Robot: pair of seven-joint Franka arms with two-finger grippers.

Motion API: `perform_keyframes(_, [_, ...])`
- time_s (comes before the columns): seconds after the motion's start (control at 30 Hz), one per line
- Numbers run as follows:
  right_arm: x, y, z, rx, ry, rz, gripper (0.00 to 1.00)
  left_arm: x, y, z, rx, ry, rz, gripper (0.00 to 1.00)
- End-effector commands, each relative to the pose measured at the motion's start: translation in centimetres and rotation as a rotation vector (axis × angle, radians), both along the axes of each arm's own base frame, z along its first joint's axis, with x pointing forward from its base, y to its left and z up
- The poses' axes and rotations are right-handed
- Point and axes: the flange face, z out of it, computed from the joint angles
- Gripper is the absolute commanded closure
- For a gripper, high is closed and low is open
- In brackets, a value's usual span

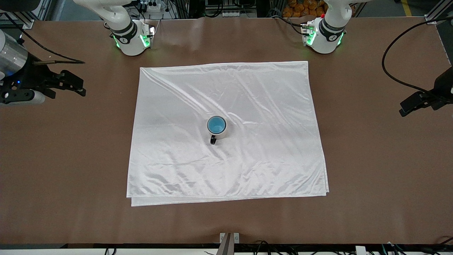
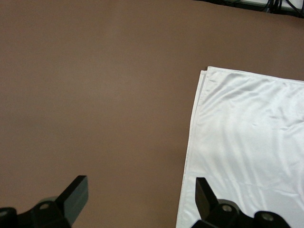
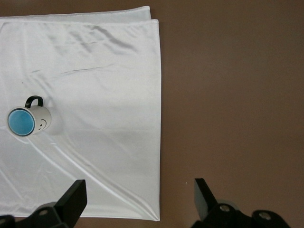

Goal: Place blue cup into white mug on cloth

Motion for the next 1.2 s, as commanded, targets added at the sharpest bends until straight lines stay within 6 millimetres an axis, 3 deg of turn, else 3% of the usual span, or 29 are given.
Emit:
perform_keyframes(0.0, [0.2, -0.4, 0.2, -0.011, 0.003, 0.006, 0.00, -1.1, -1.0, 0.9, -0.005, -0.004, -0.066, 0.00])
perform_keyframes(0.07, [0.2, -0.4, 0.2, -0.011, 0.005, 0.006, 0.00, -1.1, -1.7, 0.9, -0.002, -0.004, -0.079, 0.00])
perform_keyframes(1.17, [0.0, -0.2, 0.1, -0.009, 0.017, 0.010, 0.00, -2.4, -1.8, 2.7, -0.004, -0.014, -0.086, 0.00])
